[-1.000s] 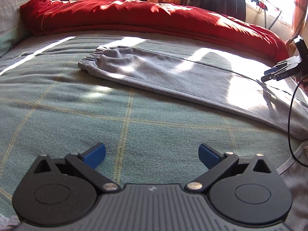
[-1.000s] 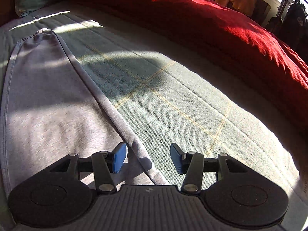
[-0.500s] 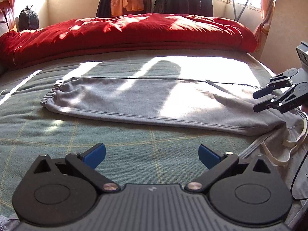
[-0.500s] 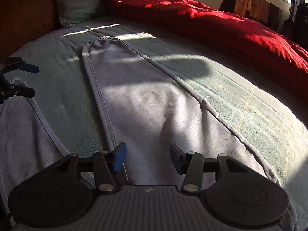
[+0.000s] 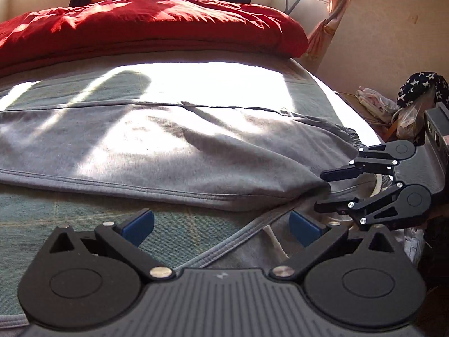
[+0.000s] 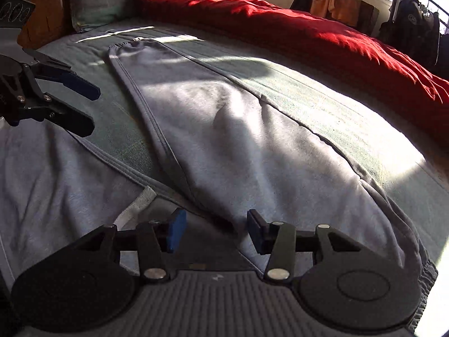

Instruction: Fold clothes

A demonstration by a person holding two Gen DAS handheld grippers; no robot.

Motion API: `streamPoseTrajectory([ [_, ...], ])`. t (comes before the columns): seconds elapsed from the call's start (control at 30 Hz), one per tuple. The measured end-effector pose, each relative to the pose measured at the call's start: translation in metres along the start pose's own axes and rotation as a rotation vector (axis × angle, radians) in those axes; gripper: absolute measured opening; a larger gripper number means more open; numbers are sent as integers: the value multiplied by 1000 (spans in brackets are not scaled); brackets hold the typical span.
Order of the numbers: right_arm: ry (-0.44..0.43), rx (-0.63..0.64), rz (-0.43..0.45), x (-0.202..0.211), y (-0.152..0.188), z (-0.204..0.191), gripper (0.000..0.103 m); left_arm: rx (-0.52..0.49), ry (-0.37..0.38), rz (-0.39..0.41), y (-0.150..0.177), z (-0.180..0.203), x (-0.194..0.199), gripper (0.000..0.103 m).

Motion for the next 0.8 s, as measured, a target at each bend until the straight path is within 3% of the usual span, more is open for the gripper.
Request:
streamPoseTrajectory([
  [0.13, -37, -49, 38, 11, 19, 1, 53, 50, 96, -50, -1, 21, -29, 102],
  [0.37, -125, -74, 97, 17, 29, -1, 53, 210, 158, -119, 4, 9, -62, 102],
  [0.53, -160, -53, 110, 9, 25, -8, 53, 296, 184, -124, 3, -1, -75, 102],
  [0.8, -174, -54, 129, 8, 24, -7, 53, 368, 225, -46, -9, 1, -85, 102],
])
Point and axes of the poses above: each gripper's, at about its wrist camera, not at the fingertips, and x roughly against the way its jaws point, z to its right, y to its underside, the point moved 5 cm from there along -x, roughly the way its jaws point, and after that the axes turned 11 degrees about -y, right-handed, at the moved point
